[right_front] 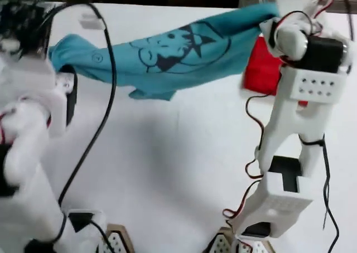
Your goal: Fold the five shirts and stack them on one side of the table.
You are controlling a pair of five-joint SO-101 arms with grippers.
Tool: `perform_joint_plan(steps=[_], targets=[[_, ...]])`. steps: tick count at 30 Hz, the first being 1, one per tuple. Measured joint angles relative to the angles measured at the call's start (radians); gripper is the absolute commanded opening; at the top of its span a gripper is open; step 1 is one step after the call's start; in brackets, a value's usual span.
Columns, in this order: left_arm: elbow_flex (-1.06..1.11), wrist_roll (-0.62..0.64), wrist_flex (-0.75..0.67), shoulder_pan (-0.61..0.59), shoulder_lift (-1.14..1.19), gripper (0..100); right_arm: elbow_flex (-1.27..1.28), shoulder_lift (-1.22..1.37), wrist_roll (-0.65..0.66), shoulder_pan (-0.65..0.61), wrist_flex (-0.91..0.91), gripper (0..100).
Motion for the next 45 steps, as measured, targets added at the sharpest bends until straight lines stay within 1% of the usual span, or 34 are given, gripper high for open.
perform_joint_plan(steps=[4,7,12,15,16,17,21,22,23,26,30,33,36,41,45], targets=[[0.166,0.000,0.000,0.006,-0.040,2,-0.044,-0.002,0.000,-0.008,0.026,1.9],[0.362,0.000,-0.017,0.023,-0.021,2,0.032,0.009,0.000,-0.038,0.026,1.9],[0.698,-0.011,-0.180,0.023,0.028,2,0.195,0.163,0.000,-0.100,0.020,2.0],[0.825,-0.080,-0.296,0.026,0.058,2,0.212,0.275,0.000,-0.124,-0.025,2.7],[0.852,-0.103,-0.331,0.026,0.068,2,0.212,0.307,0.000,-0.132,-0.046,4.5],[0.872,-0.117,-0.367,0.021,0.077,2,0.212,0.336,0.000,-0.137,-0.071,8.3],[0.901,-0.140,-0.491,-0.038,0.107,2,0.198,0.394,-0.008,-0.143,-0.133,34.4],[0.901,-0.141,-0.519,-0.057,0.115,2,0.176,0.397,-0.025,-0.143,-0.138,38.9],[0.901,-0.141,-0.543,-0.078,0.124,2,0.149,0.397,-0.044,-0.141,-0.140,40.7],[0.901,-0.141,-0.603,-0.126,0.135,2,0.069,0.396,-0.071,-0.141,-0.129,38.5],[0.902,-0.141,-0.658,-0.158,0.141,2,-0.012,0.396,-0.074,-0.170,0.014,33.3],[0.902,-0.141,-0.683,-0.163,0.141,2,-0.040,0.396,-0.074,-0.219,0.147,26.9],[0.907,-0.141,-0.724,-0.163,0.141,2,-0.026,0.396,-0.074,-0.262,0.166,19.7],[0.908,-0.140,-0.801,-0.163,0.143,2,0.133,0.393,-0.092,-0.361,0.166,18.8],[0.908,-0.083,-0.848,-0.163,0.167,2,0.339,0.328,-0.160,-0.459,0.166,22.1]])
